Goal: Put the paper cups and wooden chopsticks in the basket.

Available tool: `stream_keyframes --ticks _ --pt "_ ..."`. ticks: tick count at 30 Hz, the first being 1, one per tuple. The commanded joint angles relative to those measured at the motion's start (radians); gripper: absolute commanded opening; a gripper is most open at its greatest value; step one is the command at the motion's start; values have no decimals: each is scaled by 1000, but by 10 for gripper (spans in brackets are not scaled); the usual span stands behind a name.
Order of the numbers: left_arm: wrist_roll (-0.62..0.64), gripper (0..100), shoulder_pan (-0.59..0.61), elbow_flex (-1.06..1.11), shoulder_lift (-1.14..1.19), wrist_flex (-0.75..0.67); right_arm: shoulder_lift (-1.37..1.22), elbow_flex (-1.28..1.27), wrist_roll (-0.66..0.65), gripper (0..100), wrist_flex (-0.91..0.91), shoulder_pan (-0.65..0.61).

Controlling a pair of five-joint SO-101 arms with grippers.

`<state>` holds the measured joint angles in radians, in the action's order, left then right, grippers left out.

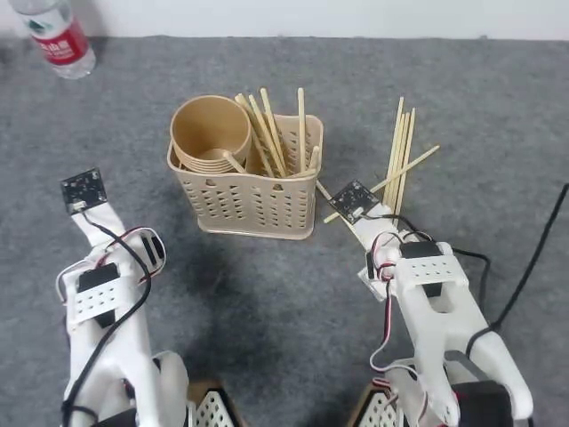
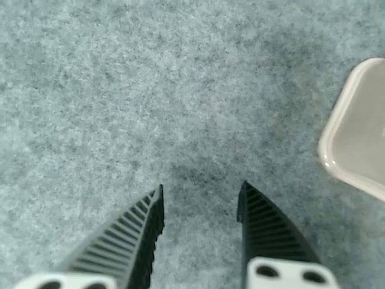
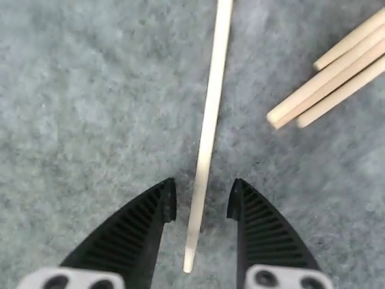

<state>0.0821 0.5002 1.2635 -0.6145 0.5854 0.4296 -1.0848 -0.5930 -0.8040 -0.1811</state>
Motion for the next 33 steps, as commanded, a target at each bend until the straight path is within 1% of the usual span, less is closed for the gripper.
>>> stream_keyframes --ticks 1,2,3,8,14,17,18,19,22,24,25,28,30,33 --pt "-2 192 -8 -7 -8 -17 2 0 -48 34 -27 13" --pt "-2 192 -8 -7 -8 -17 2 -5 -71 6 -35 12" --pt "-2 192 -8 -7 -8 -17 2 -15 -95 7 -41 12" --pt "-2 192 -8 -7 -8 -17 4 -46 -186 67 -68 16" --pt "-2 192 -8 -7 -8 -17 5 -51 -190 78 -68 61" --pt "-2 192 -8 -7 -8 -17 4 -54 -193 135 -73 77" --pt "-2 192 -8 -7 -8 -17 4 -54 -193 139 -74 82" --pt "-2 192 -8 -7 -8 -17 4 -54 -195 125 -77 87" --pt "-2 192 -8 -7 -8 -17 4 -54 -256 0 -87 87" --pt "-2 192 -8 -7 -8 -17 4 -55 -278 24 -87 91" --pt "-2 192 -8 -7 -8 -17 4 -54 -279 8 -85 101" --pt "-2 192 -8 -7 -8 -17 15 -40 -279 7 -77 147" --pt "-2 192 -8 -7 -8 -17 15 0 -279 7 -81 196" --pt "-2 192 -8 -7 -8 -17 15 95 -276 7 -88 315"
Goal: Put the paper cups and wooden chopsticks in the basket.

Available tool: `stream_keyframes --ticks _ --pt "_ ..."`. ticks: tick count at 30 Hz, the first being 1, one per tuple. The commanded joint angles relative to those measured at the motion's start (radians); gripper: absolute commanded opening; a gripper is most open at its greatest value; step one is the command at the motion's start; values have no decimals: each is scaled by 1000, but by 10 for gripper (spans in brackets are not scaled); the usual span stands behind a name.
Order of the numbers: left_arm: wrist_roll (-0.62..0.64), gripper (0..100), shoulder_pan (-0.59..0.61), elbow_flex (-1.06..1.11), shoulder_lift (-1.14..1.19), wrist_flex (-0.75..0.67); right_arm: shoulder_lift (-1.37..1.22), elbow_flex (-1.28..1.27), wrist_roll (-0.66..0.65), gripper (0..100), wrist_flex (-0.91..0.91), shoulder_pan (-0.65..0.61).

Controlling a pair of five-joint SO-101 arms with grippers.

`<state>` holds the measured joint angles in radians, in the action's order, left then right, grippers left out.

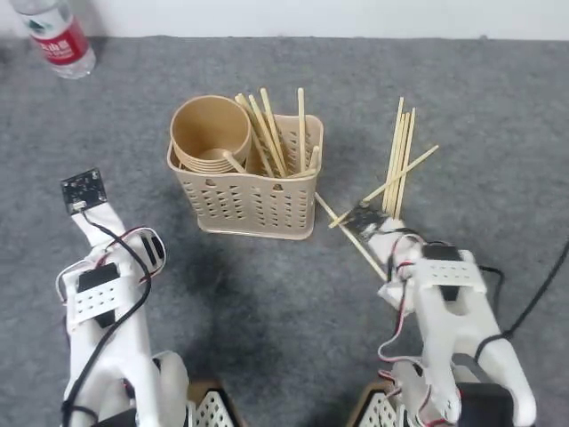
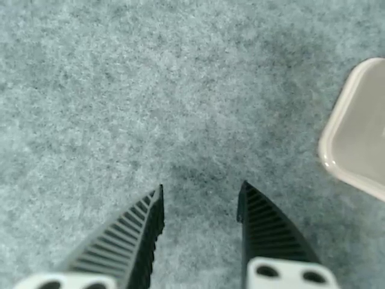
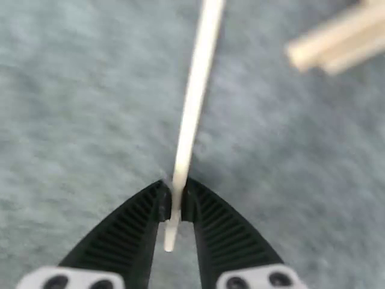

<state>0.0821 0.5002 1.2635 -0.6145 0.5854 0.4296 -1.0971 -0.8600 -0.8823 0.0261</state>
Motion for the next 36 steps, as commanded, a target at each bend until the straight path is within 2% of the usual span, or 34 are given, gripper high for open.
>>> stream_keyframes --ticks 1,5,8,13,15,22,28,36 --pt "-2 192 -8 -7 -8 -17 15 143 -8 7 -10 151" --pt "-2 192 -8 -7 -8 -17 15 299 -5 7 -125 285" --pt "-2 192 -8 -7 -8 -17 16 397 -5 7 -239 321" --pt "-2 192 -8 -7 -8 -17 19 476 3 7 -331 318" --pt "-2 192 -8 -7 -8 -17 44 497 44 7 -343 318" --pt "-2 192 -8 -7 -8 -17 317 503 95 7 -363 311" --pt "-2 192 -8 -7 -8 -17 584 500 121 7 -429 193" --pt "-2 192 -8 -7 -8 -15 716 500 497 7 -325 -117"
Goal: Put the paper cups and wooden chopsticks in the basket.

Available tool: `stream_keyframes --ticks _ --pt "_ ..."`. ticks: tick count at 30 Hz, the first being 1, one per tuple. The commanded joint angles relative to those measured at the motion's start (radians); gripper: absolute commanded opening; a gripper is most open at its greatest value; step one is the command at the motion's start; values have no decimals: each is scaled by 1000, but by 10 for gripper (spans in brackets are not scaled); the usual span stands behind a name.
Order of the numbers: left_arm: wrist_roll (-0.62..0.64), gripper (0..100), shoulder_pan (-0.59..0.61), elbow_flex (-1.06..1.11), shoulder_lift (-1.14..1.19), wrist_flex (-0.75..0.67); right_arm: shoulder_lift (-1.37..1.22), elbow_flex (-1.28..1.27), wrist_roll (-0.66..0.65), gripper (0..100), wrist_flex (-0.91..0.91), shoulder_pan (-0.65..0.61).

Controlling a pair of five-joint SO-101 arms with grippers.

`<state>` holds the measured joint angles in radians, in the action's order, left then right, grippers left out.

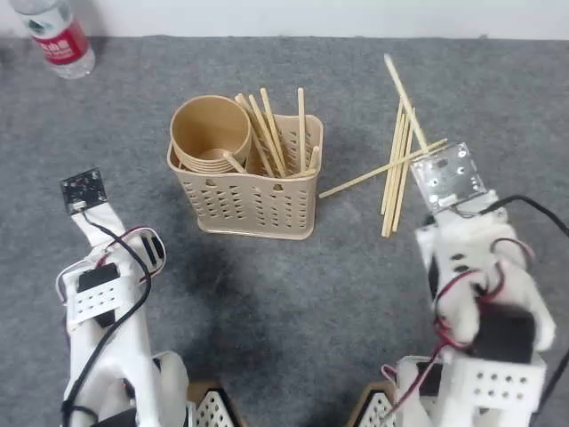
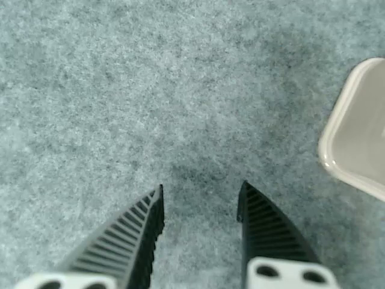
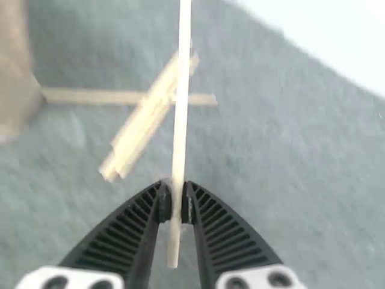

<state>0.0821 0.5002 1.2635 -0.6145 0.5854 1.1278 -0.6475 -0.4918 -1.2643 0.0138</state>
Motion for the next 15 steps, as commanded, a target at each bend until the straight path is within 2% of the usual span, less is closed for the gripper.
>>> stream_keyframes --ticks 1,4,7,11,15 --pt "-2 192 -8 -7 -8 -15 10 51 173 7 81 -150" --pt "-2 192 -8 -7 -8 -17 -19 55 264 7 139 -269" --pt "-2 192 -8 -7 -8 -17 -24 60 278 7 119 -334" --pt "-2 192 -8 -7 -8 -18 -8 69 270 7 -24 -338" --pt "-2 192 -8 -8 -8 -18 -4 78 189 7 -177 -338"
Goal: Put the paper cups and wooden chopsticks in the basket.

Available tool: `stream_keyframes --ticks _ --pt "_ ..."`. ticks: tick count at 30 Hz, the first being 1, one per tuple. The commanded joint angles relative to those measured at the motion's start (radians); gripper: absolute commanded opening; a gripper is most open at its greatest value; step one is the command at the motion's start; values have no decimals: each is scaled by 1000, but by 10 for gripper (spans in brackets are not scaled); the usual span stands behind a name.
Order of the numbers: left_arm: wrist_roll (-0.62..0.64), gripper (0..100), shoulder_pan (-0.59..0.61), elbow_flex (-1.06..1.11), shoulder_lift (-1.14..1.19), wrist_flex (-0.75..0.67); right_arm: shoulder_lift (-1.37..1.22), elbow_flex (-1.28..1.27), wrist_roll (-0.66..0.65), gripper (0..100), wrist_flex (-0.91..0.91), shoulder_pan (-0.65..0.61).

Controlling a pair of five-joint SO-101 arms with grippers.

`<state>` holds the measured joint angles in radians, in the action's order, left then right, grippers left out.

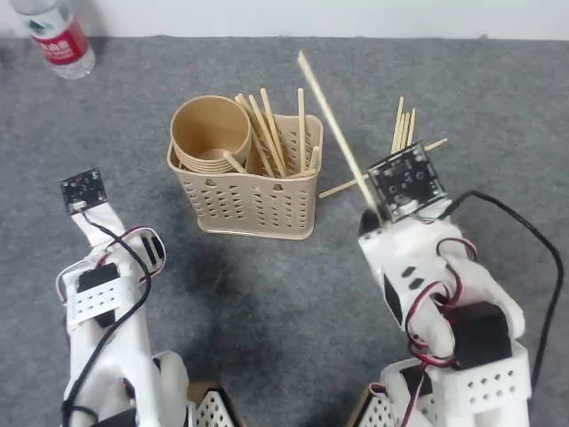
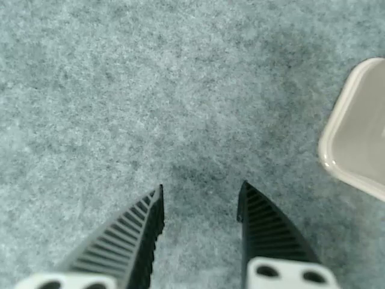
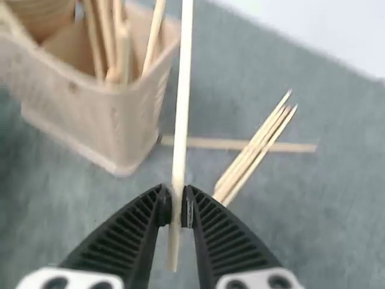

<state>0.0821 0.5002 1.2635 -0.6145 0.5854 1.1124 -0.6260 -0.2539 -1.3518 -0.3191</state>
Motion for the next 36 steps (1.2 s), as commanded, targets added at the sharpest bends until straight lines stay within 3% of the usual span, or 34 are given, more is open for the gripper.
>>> stream_keyframes --ticks 1,10,14,17,23,28,31,36 --pt "-2 192 -8 -8 -8 -18 19 64 -61 7 -127 -5" --pt "2 199 -2 -16 -9 -14 188 138 -175 7 -407 -10" --pt "9 265 23 -65 -12 41 217 110 -180 7 -438 -5" --pt "9 298 31 -165 -78 195 220 78 -178 7 -438 -5" --pt "8 299 11 -605 -404 692 220 74 -178 7 -437 -8" --pt "8 299 -186 -929 -562 910 220 74 -176 7 -427 -10" --pt "15 298 -367 -952 -562 954 220 74 -176 7 -400 -8" --pt "178 298 -586 -943 -563 988 239 74 -175 7 -401 -5"
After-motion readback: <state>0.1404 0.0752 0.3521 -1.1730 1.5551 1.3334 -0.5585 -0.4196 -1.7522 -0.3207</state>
